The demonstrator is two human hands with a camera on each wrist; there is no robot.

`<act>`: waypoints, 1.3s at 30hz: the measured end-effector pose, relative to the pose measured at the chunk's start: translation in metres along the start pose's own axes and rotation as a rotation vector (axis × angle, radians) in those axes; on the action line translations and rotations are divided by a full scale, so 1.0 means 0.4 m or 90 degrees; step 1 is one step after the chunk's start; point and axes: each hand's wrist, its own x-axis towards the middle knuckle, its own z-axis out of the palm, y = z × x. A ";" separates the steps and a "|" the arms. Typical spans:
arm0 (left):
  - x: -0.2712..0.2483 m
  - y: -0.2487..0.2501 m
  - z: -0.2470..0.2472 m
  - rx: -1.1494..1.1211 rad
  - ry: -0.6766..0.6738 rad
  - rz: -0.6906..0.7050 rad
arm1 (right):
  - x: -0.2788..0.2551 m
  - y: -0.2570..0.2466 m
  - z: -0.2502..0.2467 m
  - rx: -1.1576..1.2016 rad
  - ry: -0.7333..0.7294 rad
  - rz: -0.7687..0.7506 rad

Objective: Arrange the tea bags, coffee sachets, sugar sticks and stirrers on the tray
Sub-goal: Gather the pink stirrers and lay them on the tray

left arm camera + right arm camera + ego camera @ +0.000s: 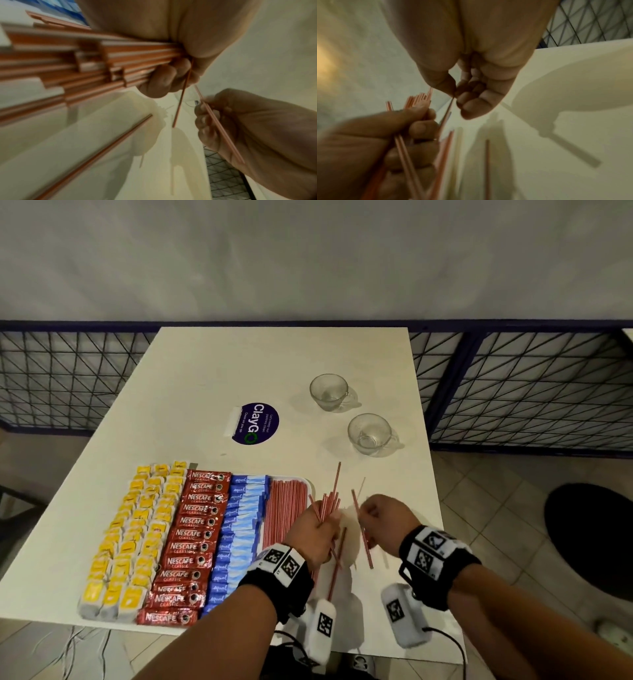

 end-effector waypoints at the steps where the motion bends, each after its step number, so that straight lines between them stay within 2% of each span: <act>1: -0.002 0.006 0.001 -0.008 -0.010 0.017 | -0.001 -0.014 -0.002 0.097 -0.015 -0.001; 3: -0.013 0.023 0.000 -0.007 -0.040 0.039 | -0.006 -0.039 0.001 0.217 -0.041 -0.001; 6: -0.040 0.047 -0.017 0.053 -0.053 0.055 | -0.017 -0.064 0.014 0.318 -0.049 0.000; 11: -0.090 0.060 -0.058 0.205 0.019 0.088 | -0.022 -0.084 0.045 0.368 -0.107 -0.017; 12: -0.099 0.055 -0.071 0.207 0.044 0.076 | -0.015 -0.079 0.048 0.328 -0.095 -0.017; 13: -0.108 0.052 -0.087 0.194 0.065 0.059 | -0.004 -0.068 0.047 0.222 -0.061 -0.024; 15: -0.127 0.044 -0.118 0.138 0.091 0.024 | 0.012 -0.031 0.045 -0.168 -0.004 -0.030; 16: -0.136 0.044 -0.132 0.121 0.095 0.016 | 0.013 -0.013 0.051 -0.311 -0.003 -0.027; 18: -0.154 0.052 -0.152 0.091 0.084 0.023 | 0.008 0.006 0.074 -0.404 -0.022 -0.025; 28: -0.146 0.045 -0.284 0.019 0.052 0.066 | 0.002 -0.028 0.173 -0.398 0.042 0.089; 34: -0.146 0.009 -0.388 0.032 -0.012 0.077 | -0.015 -0.067 0.203 -0.371 0.039 0.189; 37: -0.139 0.008 -0.406 0.105 -0.014 0.107 | -0.024 -0.123 0.171 -0.243 0.070 0.158; 39: -0.127 0.025 -0.414 0.162 -0.030 0.141 | -0.041 -0.202 0.164 0.004 0.082 0.072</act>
